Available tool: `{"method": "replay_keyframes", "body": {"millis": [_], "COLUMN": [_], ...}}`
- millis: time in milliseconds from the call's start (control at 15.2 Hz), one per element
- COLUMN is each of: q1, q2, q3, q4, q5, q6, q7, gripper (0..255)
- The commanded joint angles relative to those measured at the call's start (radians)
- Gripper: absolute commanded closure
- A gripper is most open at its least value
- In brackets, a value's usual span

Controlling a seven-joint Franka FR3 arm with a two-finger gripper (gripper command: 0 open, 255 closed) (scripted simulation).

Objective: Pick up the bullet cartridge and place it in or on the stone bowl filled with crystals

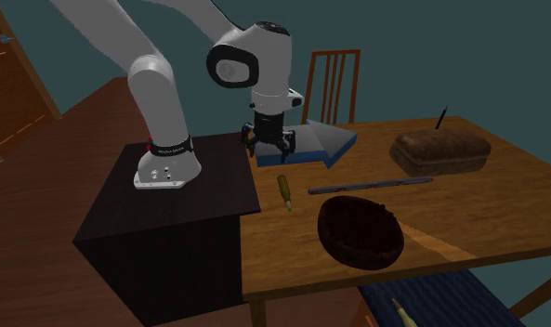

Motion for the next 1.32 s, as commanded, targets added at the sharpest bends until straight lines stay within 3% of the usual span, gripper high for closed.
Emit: {"method": "replay_keyframes", "body": {"millis": [0, 132, 198, 264, 330, 396, 462, 924, 1254], "q1": [0.097, 0.24, 0.342, 0.476, 0.501, 0.444, 0.329, 0.18, 0.18], "q2": [0.12, 0.249, 0.328, 0.443, 0.607, 0.716, 0.683, 0.823, 0.822], "q3": [-0.104, -0.236, -0.319, -0.413, -0.381, -0.298, -0.192, 0.015, 0.015], "q4": [0.031, 0.064, 0.084, 0.108, 0.15, 0.194, 0.193, 0.226, 0.226], "q5": [0.055, 0.186, 0.307, 0.527, 0.849, 1.032, 0.972, 1.217, 1.216], "q6": [0.101, 0.19, 0.23, 0.256, 0.234, 0.203, 0.228, 0.27, 0.27], "q7": [-0.138, -0.319, -0.448, -0.646, -0.915, -1.083, -1.048, -1.22, -1.22], "gripper": [0, 0, 0, 0, 0, 0, 0, 0, 0]}}
